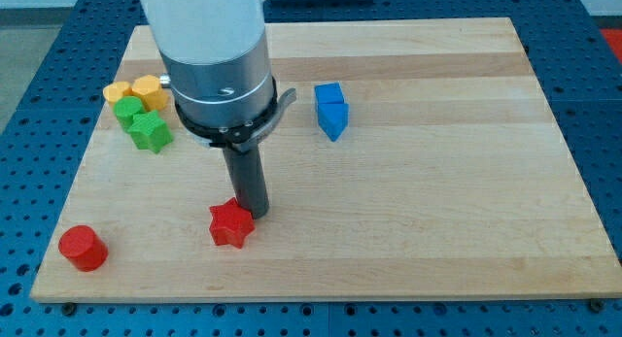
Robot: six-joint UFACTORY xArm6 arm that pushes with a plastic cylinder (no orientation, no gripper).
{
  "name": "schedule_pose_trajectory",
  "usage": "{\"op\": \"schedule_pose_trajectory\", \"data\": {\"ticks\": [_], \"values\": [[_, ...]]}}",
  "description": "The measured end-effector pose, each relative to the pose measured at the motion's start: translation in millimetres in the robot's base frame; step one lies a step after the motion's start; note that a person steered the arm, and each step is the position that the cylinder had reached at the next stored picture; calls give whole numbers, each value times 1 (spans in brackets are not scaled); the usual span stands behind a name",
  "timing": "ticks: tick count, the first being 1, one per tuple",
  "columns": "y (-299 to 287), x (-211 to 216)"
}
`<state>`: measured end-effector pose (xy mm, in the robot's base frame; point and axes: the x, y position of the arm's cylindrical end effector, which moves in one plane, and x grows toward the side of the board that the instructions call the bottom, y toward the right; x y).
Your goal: Move the red star closer to the red circle
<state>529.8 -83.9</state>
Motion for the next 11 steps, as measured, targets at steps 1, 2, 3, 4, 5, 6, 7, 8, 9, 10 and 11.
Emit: {"op": "schedule_pose_trajectory", "data": {"ticks": [1, 2, 3, 4, 5, 6, 7, 8, 9, 10, 11], "values": [[1, 0], [21, 0], [19, 13], [17, 17], [6, 17], [-16, 17], [-39, 17], [-67, 17], [-88, 17], [-108, 17], [-116, 17]]}}
